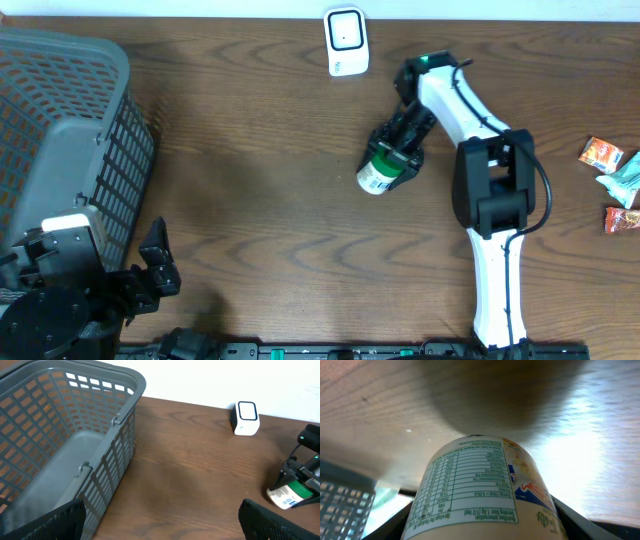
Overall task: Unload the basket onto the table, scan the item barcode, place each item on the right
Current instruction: 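Reach the right gripper to the green-lidded jar and grasp it, then lift the jar and carry it up toward the scanner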
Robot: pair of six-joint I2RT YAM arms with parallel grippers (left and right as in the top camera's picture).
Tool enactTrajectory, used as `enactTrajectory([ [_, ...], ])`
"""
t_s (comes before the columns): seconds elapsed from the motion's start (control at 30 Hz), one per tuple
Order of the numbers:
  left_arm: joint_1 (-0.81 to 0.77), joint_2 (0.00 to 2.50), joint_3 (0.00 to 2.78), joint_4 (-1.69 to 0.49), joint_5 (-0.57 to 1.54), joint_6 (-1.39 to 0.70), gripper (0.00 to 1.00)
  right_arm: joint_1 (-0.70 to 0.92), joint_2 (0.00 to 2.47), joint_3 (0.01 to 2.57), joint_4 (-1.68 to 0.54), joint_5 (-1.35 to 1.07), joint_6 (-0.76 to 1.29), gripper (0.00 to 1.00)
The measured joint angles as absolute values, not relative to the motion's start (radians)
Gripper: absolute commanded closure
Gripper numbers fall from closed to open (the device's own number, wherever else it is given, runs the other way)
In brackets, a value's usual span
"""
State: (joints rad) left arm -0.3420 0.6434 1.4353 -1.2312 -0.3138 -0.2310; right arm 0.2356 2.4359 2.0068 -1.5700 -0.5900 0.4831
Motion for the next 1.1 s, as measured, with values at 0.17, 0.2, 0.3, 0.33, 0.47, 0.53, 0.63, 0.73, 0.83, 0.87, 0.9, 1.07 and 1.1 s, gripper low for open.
enactTrajectory([
  [0.17,-0.342,0.643,1.435,-1.232,-0.314,-0.231,0.02,0.193,2.436,2.007,-1.581,-0.621,0.416,0.46],
  [0.2,-0.342,0.643,1.435,-1.232,-0.314,-0.231,0.02,0.187,2.436,2.007,-1.580,-0.627,0.410,0.46],
  [0.3,-0.342,0.643,1.435,-1.232,-0.314,-0.231,0.02,0.167,2.436,2.007,-1.559,-0.664,0.385,0.47],
  [0.33,-0.342,0.643,1.435,-1.232,-0.314,-0.231,0.02,0.160,2.436,2.007,-1.550,-0.679,0.378,0.46],
  [0.47,-0.342,0.643,1.435,-1.231,-0.314,-0.231,0.02,0.128,2.436,2.012,-1.528,-0.755,0.351,0.47],
  [0.53,-0.342,0.643,1.435,-1.231,-0.314,-0.231,0.02,0.113,2.441,2.037,-1.530,-0.789,0.346,0.47],
  [0.63,-0.342,0.643,1.435,-1.231,-0.314,-0.231,0.02,0.093,2.447,2.113,-1.535,-0.820,0.342,0.47],
  [0.73,-0.342,0.643,1.435,-1.231,-0.314,-0.231,0.02,0.080,2.448,2.244,-1.555,-0.837,0.337,0.49],
  [0.83,-0.342,0.643,1.435,-1.232,-0.314,-0.231,0.02,0.071,2.448,2.404,-1.567,-0.843,0.335,0.49],
  [0.87,-0.342,0.643,1.435,-1.232,-0.314,-0.231,0.02,0.071,2.448,2.463,-1.571,-0.841,0.336,0.50],
  [0.9,-0.342,0.643,1.435,-1.232,-0.314,-0.231,0.02,0.070,2.448,2.528,-1.574,-0.838,0.337,0.50],
  [1.07,-0.342,0.643,1.434,-1.232,-0.317,-0.231,0.02,0.074,2.447,2.864,-1.573,-0.690,0.384,0.51],
  [1.1,-0.342,0.643,1.434,-1.232,-0.317,-0.231,0.02,0.075,2.447,2.904,-1.573,-0.654,0.389,0.51],
])
